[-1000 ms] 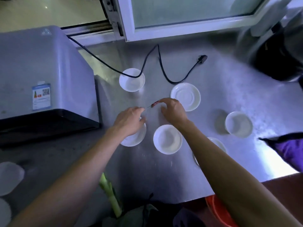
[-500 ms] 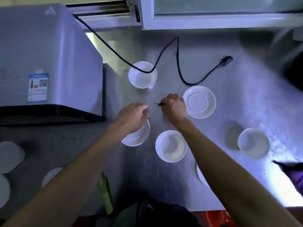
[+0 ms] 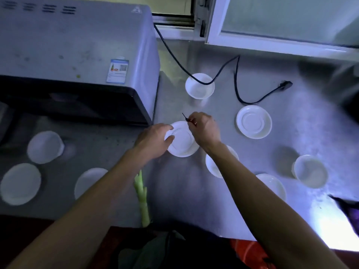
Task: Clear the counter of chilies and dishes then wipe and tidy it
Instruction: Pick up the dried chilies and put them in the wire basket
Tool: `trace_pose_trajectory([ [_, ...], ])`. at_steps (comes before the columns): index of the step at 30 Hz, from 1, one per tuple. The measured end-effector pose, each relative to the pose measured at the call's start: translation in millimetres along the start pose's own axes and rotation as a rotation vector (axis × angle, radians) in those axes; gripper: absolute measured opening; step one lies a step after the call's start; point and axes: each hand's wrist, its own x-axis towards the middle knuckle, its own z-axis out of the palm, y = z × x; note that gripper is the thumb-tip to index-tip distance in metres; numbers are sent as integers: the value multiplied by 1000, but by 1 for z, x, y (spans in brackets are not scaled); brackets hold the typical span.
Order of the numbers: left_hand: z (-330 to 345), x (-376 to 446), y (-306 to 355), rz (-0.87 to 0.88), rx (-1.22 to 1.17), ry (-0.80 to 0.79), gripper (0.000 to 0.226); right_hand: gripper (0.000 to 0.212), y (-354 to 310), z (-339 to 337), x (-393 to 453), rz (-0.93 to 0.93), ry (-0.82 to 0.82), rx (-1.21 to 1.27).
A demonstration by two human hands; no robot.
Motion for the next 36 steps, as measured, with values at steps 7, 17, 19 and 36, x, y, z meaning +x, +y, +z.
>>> trace_pose_trajectory([
  [7,-25,-82,-65,-36,-10,108,38,18,-81,31,-62,-187,-1,20],
  [17,-52,-244,-203,-178,-42,241,38,20,-218,114,-164,-405,-127,-17],
  [19,-54,-281,-229,-222,-59,267,39,17,-249,134,-185,-444,-154,-25],
  [36,-84,-506,-363,-557,-166,526,43,18,-431,242,-306,-873,-277,-90],
])
